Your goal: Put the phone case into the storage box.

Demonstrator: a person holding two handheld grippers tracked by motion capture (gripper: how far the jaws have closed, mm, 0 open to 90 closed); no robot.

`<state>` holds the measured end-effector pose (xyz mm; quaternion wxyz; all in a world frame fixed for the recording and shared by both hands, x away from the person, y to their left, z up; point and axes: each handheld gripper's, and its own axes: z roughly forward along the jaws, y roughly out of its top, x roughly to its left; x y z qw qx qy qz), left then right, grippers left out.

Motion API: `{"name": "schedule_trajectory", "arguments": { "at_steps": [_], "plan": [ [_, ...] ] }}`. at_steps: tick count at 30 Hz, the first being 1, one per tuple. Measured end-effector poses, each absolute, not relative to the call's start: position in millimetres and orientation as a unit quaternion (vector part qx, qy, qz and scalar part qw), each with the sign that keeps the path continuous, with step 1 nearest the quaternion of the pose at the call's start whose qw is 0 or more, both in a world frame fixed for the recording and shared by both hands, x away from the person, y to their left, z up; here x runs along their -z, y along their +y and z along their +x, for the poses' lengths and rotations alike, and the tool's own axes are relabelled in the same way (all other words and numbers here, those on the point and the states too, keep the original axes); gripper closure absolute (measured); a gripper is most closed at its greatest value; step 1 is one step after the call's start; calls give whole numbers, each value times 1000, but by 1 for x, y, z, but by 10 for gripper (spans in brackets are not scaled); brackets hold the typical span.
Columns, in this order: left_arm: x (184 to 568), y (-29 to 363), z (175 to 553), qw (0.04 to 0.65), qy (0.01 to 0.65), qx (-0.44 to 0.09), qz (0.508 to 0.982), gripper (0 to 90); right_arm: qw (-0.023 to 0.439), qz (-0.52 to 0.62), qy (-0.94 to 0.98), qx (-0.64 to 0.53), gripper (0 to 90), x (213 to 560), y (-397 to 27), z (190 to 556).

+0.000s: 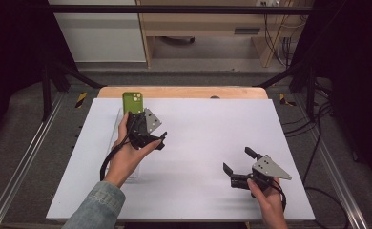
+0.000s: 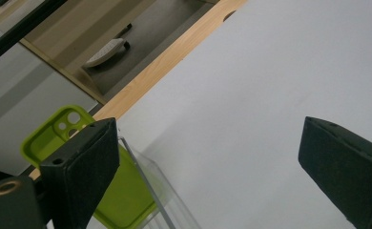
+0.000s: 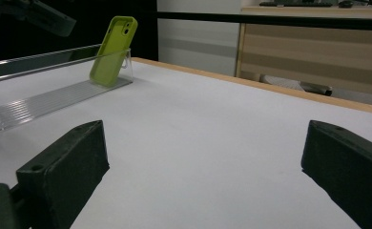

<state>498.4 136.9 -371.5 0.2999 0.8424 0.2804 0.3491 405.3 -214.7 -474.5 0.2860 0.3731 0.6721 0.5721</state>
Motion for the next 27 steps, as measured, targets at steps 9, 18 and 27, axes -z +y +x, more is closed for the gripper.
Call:
{"name": "schedule_trajectory", "arguments": {
  "at_steps": [9,18,27],
  "plan": [
    [368,134,478,316,262,-350,842,56,288,377,667,-574,22,474,-218,405],
    [365,143,460,335,257,-354,834,53,290,382,665,-572,22,474,-220,406],
    [364,167,443,373,265,-362,812,49,301,389,657,-572,22,474,-227,405]
  ]
}}
